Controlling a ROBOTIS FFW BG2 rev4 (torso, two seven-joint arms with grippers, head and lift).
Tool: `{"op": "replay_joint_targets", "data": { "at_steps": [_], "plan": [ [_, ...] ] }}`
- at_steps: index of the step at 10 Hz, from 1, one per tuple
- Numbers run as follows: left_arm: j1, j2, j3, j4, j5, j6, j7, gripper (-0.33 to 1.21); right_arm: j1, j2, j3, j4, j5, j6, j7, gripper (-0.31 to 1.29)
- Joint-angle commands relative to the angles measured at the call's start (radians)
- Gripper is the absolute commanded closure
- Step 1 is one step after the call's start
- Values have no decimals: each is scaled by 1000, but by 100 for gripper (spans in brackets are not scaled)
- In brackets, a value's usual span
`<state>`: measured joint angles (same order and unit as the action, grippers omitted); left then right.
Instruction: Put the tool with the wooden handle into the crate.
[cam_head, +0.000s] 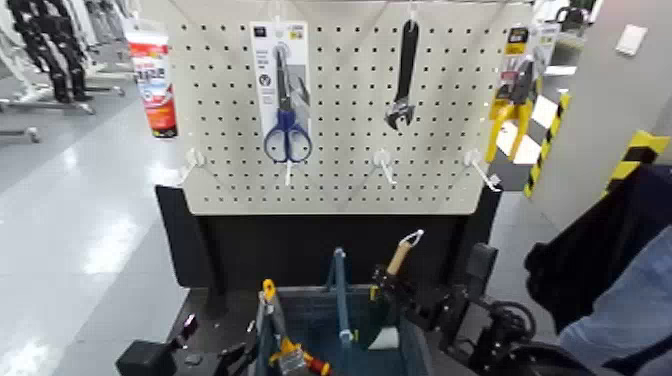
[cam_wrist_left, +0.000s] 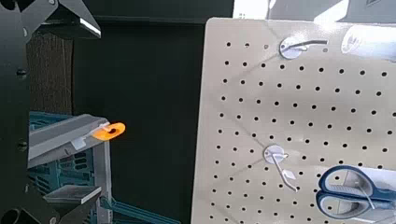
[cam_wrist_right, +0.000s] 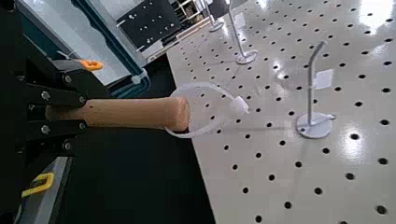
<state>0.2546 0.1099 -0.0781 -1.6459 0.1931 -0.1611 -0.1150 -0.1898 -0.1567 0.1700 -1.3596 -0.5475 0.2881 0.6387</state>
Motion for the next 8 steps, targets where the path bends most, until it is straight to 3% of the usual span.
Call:
{"op": "replay_joint_targets", "data": {
  "at_steps": [1,5,8],
  "plan": [
    [0,-1,0,0,0,-1,0,13,-16,0,36,24,4,19,-5,126],
    [2,1,0,0,2,-3,0,13,-26,0,71,33,35,65,-13,126],
    [3,1,1,0,3,-6,0,13,-26,-1,57,-16,100,121,-11,114]
  ]
}}
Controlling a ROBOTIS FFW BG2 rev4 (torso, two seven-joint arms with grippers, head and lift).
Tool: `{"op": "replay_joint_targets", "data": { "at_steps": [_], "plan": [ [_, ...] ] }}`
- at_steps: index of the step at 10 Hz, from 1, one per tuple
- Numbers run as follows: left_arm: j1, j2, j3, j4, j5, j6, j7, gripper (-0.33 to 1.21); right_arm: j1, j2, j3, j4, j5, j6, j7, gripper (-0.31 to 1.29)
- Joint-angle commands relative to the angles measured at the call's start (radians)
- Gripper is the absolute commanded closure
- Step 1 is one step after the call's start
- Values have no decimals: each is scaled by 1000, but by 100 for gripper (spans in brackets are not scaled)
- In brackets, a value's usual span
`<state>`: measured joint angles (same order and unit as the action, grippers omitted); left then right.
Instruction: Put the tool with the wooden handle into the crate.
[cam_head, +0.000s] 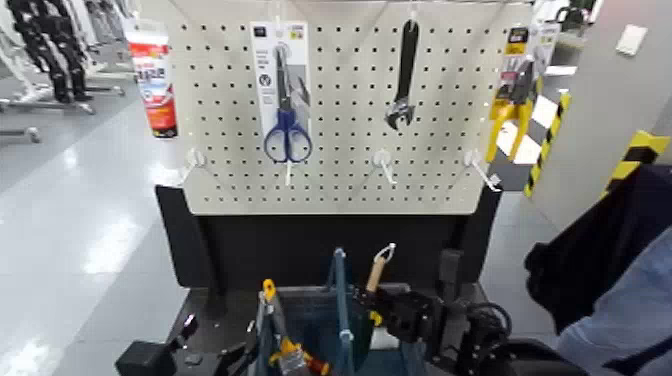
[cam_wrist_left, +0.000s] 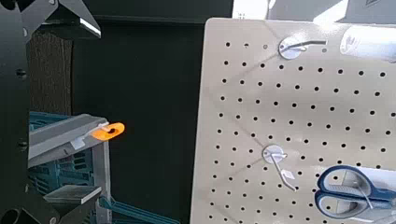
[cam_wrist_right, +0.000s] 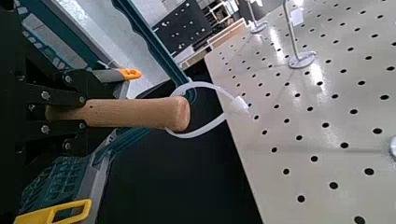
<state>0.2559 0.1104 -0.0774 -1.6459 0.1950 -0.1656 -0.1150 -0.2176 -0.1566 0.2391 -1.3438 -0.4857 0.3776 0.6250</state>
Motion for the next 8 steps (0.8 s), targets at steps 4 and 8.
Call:
{"op": "replay_joint_targets", "data": {
  "at_steps": [4,8],
  "plan": [
    [2,0,2,-2,3,-3,0,13,6,-3,-47,-71,93,67,64,11],
    [2,0,1,-2,3,-2,0,13,44,-1,-118,-178,171,121,48,7]
  ]
}}
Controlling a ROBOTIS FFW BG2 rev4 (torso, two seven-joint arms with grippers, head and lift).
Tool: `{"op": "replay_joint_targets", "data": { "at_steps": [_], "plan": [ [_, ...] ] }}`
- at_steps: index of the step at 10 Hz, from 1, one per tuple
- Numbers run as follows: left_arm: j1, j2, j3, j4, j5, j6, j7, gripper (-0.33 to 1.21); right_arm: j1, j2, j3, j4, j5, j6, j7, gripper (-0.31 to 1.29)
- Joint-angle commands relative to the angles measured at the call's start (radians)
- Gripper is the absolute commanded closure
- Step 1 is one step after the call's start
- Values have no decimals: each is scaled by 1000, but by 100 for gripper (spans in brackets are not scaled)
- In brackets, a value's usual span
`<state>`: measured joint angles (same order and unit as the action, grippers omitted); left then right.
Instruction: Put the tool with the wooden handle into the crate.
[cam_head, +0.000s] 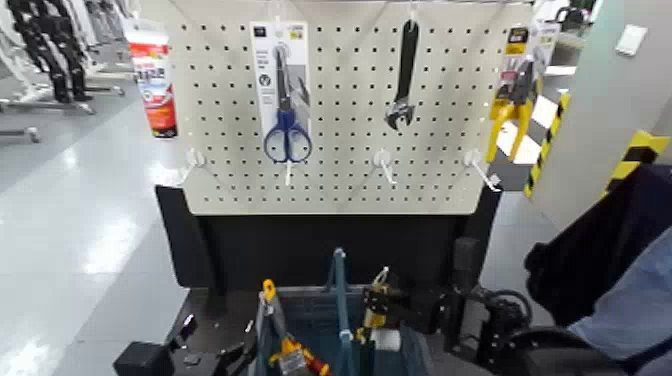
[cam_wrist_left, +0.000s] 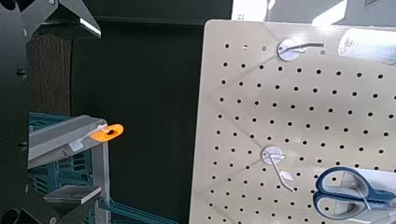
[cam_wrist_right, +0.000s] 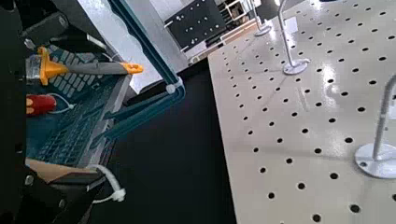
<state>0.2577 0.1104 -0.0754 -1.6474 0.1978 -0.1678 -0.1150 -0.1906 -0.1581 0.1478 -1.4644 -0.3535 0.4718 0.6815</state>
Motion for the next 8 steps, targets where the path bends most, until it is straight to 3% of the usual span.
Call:
{"op": "replay_joint_targets", "data": {
  "at_steps": [1,4,6,8],
  "plan": [
    [-2,0,-1,0,0,2,0,13,39,2,-47,-106,53,31,-27,7],
    [-5,0,-1,1,-1,5,0,13,135,15,-83,-275,131,39,-122,6],
    [-5,0,0,0,0,7,0,13,238,40,-102,-360,174,-45,-247,6],
    [-6,5,-1,-2,0,8,-2,13,324,71,-114,-389,200,-159,-343,6]
  ]
}}
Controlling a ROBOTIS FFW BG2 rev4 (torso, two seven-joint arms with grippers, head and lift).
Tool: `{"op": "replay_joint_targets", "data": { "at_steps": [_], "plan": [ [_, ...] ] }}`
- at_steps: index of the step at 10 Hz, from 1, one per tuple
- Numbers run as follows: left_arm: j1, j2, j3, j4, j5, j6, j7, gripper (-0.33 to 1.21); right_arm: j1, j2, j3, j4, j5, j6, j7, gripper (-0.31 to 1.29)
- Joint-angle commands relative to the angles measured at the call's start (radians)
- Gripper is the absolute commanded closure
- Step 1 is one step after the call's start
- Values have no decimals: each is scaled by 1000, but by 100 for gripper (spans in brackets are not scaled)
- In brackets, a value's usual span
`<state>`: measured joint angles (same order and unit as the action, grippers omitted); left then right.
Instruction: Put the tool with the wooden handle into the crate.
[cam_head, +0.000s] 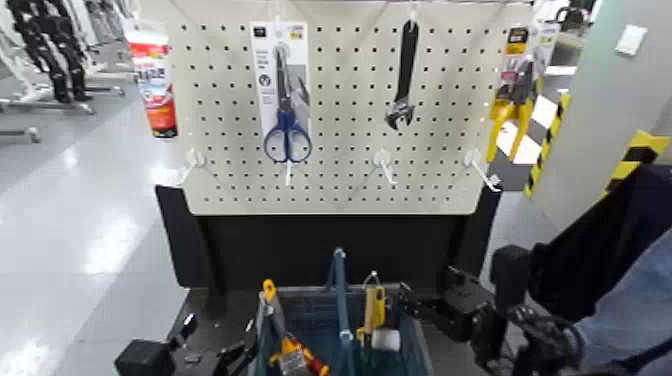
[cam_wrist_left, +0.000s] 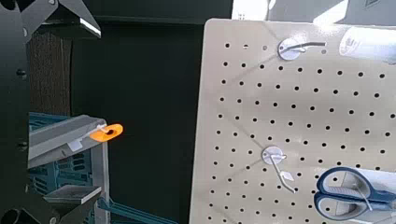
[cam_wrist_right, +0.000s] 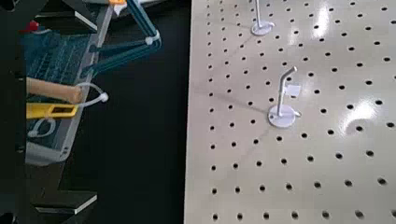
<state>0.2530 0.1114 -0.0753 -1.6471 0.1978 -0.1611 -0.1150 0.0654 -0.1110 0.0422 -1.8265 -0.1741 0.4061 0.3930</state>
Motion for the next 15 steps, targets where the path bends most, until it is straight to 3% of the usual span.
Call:
{"op": "replay_joint_targets", "data": {
  "at_steps": [1,4,8,15],
  "plan": [
    [-3,5,-3,-2,0,3,-2,13,99,34,-10,-34,35,-142,-91,7],
    [-5,8,-3,-2,0,6,-3,13,171,40,13,-28,59,-294,-217,10],
    [-1,11,0,-7,0,6,-3,13,249,53,41,1,81,-428,-321,13],
    [5,10,5,-8,0,6,-3,13,338,76,41,12,113,-526,-385,14]
  ]
}}
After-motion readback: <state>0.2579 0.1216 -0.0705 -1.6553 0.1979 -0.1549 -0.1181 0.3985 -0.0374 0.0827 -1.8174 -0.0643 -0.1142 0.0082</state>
